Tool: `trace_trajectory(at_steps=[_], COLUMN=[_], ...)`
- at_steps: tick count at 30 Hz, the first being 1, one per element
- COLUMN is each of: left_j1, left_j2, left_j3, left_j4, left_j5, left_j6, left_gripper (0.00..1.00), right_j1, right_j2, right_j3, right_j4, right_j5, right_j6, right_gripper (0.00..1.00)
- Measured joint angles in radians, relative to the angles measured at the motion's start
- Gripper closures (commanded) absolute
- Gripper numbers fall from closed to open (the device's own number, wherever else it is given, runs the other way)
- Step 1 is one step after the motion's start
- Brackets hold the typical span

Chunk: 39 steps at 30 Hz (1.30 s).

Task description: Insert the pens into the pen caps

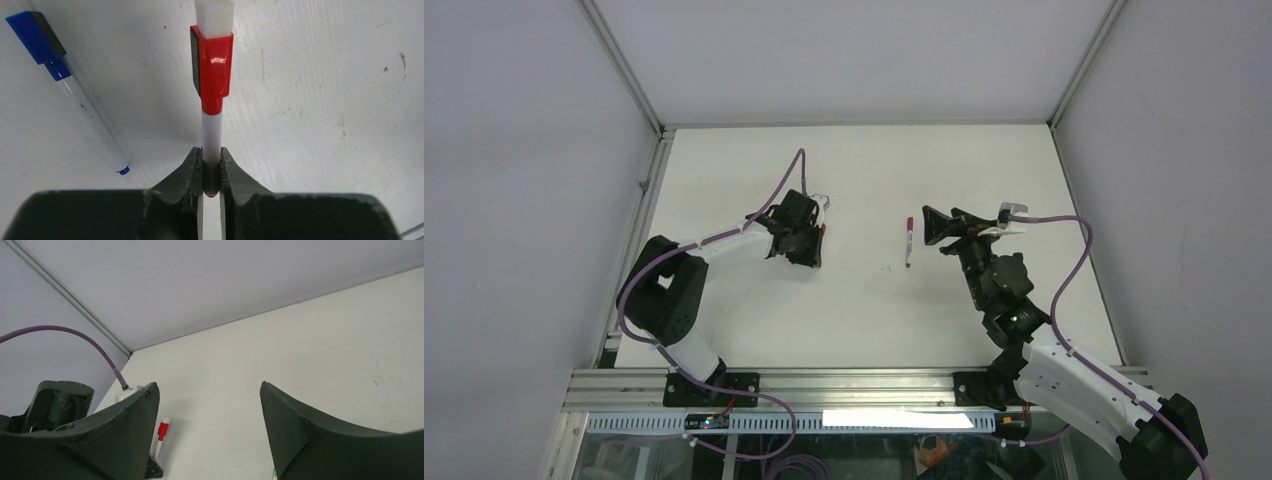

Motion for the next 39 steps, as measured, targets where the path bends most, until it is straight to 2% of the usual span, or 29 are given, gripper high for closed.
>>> trace_trajectory(at_steps=[5,7,8,9,16,20,22,24,26,29,35,39], left_j1=[-0.016,-0.019,-0.020,-0.024,-0.026,-0.026,-0.026,-0.026,-0.026,-0.025,-0.026,-0.023], left_j2=[0.062,0.075,0.080,0.087,0.136,0.138,0.137,0.130,0.098,0.027,-0.035,-0.008], left_j3=[0.084,0.105,0.115,0.125,0.182,0.190,0.192,0.193,0.193,0.204,0.350,0.425], left_j4=[-0.074,-0.100,-0.113,-0.123,-0.185,-0.210,-0.219,-0.224,-0.224,-0.209,-0.188,-0.360], left_j5=[-0.038,-0.056,-0.061,-0.067,-0.105,-0.132,-0.146,-0.158,-0.146,-0.026,0.484,0.874], left_j6=[-0.016,-0.022,-0.024,-0.026,-0.028,-0.034,-0.035,-0.026,-0.005,0.064,0.271,0.547], left_gripper=[0.79,0.86,0.97,1.00,0.99,0.71,0.62,0.35,0.27,0.25,0.19,0.19], right_j1=[0.000,0.000,0.000,0.000,0.000,0.000,0.000,0.000,0.000,0.000,0.000,0.000], right_j2=[-0.046,-0.058,-0.064,-0.069,-0.096,-0.101,-0.100,-0.093,-0.080,-0.053,-0.007,0.026], right_j3=[-0.005,-0.011,-0.013,-0.015,-0.026,-0.026,-0.026,-0.026,-0.026,-0.026,-0.026,-0.020], right_j4=[-0.035,-0.038,-0.042,-0.045,-0.060,-0.061,-0.060,-0.060,-0.060,-0.060,-0.062,-0.080], right_j5=[0.000,0.000,0.000,0.000,0.000,-0.001,-0.001,-0.002,-0.005,-0.017,-0.063,-0.094], right_j6=[-0.003,-0.003,-0.003,-0.003,-0.003,-0.003,-0.002,0.000,0.002,0.008,0.039,0.057], right_gripper=[0.24,0.24,0.24,0.24,0.24,0.24,0.23,0.23,0.23,0.23,0.23,0.20])
